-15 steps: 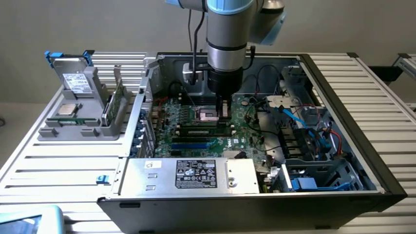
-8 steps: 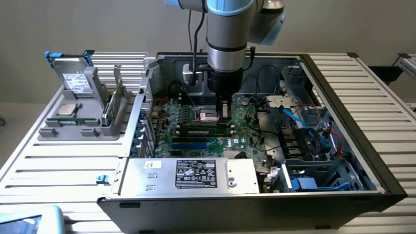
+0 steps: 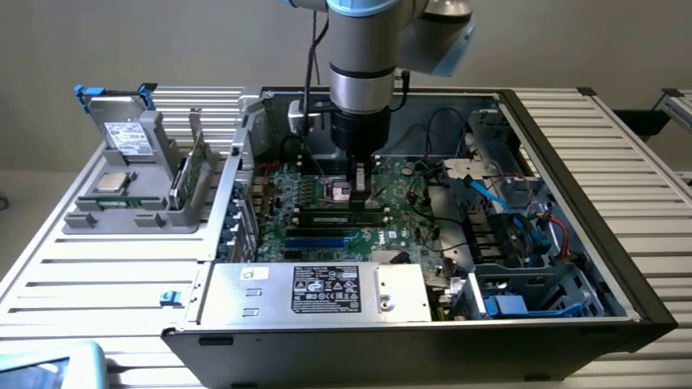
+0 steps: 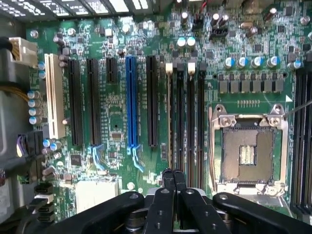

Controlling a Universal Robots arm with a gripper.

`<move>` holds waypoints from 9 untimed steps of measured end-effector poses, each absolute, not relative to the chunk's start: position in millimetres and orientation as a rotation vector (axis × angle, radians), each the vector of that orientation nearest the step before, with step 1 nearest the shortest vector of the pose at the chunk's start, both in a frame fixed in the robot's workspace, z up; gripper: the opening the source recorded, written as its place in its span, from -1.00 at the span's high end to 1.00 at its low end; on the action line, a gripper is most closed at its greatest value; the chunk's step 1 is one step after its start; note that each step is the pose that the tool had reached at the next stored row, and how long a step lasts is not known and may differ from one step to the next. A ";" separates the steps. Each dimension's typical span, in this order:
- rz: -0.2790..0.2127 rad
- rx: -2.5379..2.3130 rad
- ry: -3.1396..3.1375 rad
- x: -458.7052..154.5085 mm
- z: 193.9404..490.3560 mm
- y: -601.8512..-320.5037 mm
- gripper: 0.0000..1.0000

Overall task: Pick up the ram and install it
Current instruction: 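Press down the ram until it locks into place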

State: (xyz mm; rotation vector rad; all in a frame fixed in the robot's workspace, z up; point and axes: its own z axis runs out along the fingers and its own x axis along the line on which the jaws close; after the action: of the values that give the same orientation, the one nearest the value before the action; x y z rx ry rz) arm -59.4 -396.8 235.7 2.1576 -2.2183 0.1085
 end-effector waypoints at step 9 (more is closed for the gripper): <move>0.111 2.159 -2.220 -80.4 233.2 -396.8 0.78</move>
State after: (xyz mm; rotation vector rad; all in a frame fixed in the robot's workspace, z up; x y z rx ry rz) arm -80.4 -396.8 233.2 2.1587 -2.2197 0.1113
